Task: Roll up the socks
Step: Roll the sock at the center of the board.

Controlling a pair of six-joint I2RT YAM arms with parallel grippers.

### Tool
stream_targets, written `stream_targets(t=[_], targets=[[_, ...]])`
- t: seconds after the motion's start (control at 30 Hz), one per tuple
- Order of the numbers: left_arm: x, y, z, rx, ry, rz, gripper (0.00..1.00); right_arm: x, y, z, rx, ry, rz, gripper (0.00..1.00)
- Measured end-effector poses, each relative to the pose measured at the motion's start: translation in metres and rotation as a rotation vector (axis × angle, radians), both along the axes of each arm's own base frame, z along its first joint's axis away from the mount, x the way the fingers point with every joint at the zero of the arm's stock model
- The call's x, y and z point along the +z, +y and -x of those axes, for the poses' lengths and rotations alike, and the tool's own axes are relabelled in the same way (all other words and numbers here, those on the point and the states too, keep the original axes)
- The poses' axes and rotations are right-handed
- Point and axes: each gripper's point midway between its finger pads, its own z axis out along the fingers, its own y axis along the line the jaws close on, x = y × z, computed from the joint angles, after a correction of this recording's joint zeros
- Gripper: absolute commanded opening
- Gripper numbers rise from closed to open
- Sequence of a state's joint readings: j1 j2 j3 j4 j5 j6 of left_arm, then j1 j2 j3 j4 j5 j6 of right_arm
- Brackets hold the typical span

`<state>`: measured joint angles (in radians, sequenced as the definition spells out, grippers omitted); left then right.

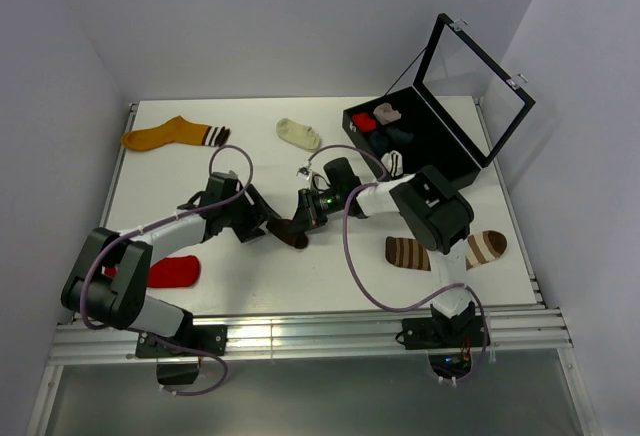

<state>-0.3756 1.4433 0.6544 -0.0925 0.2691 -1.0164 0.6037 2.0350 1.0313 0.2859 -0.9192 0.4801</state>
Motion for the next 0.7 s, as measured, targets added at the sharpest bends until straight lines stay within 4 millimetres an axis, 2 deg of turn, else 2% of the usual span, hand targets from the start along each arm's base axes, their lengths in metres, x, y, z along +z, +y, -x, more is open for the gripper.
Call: stream_targets(t=[0.27, 0.5, 0.63, 0.67, 0.7], targets=[[-0.016, -0.003, -0.004, 0.014, 0.028, 0.0, 0.64, -0.004, -0.003, -0.006, -0.032, 0.105, -0.026, 0.0], [-0.016, -0.009, -0.012, 0.004, 0.0, 0.023, 0.6, -0.007, -0.006, -0.01, -0.049, 0.17, -0.024, 0.04], [-0.018, -0.01, -0.014, 0.0, -0.003, 0.028, 0.54, -0.008, -0.006, -0.012, -0.055, 0.187, -0.013, 0.17], [-0.019, -0.011, -0.015, 0.0, -0.002, 0.029, 0.53, -0.008, -0.007, -0.012, -0.058, 0.19, -0.004, 0.24], [-0.02, -0.012, -0.015, -0.002, 0.001, 0.032, 0.52, -0.008, -0.007, -0.012, -0.061, 0.189, 0.002, 0.28]])
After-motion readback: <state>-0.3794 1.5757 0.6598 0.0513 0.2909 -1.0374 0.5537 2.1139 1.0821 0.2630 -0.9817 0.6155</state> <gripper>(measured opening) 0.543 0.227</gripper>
